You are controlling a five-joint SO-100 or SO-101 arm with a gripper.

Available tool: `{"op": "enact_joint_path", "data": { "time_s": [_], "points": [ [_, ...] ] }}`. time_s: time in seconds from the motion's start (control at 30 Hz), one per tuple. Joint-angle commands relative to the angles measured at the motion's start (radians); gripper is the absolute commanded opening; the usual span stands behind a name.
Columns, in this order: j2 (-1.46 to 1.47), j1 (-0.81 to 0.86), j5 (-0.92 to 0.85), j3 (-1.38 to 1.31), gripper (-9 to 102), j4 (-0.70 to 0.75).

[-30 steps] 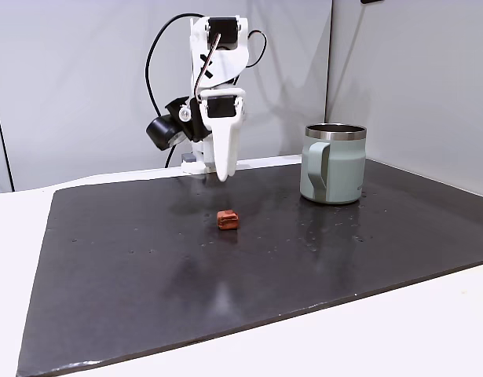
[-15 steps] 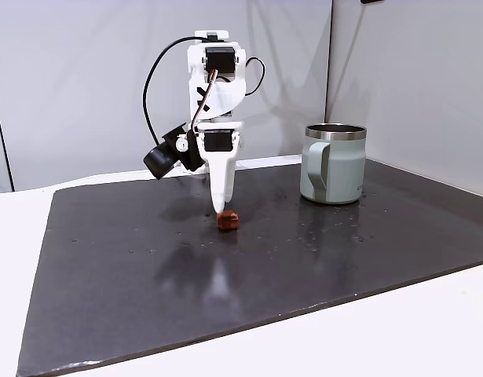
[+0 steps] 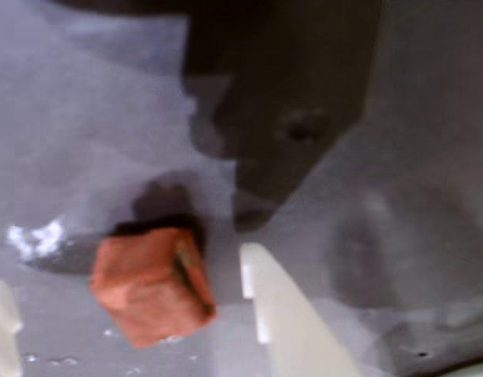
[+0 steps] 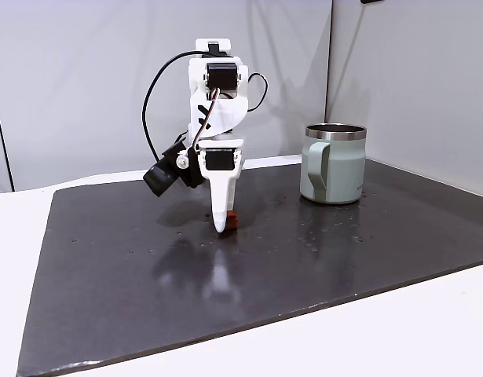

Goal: Grasp a cube and put it in the cup.

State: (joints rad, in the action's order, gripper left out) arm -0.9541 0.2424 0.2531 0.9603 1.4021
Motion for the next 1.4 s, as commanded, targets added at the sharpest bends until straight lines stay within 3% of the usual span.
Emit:
{"op": "enact_joint_path", "data": {
  "time_s": [0.0, 0.23, 0.63, 1.07, 1.37],
  "points": [
    [-0.011, -0.009, -0.006, -0.071, 31, 0.017],
    [0.003, -0.015, -0.006, -0.081, 29, 0.026],
    [0.005, -0.015, 0.0, -0.086, 2, 0.043],
    [-0.124, -0.015, 0.014, -0.094, 0, 0.114],
    [-0.273, -0.012, 0.015, -0.235, 0, 0.291]
  ]
}}
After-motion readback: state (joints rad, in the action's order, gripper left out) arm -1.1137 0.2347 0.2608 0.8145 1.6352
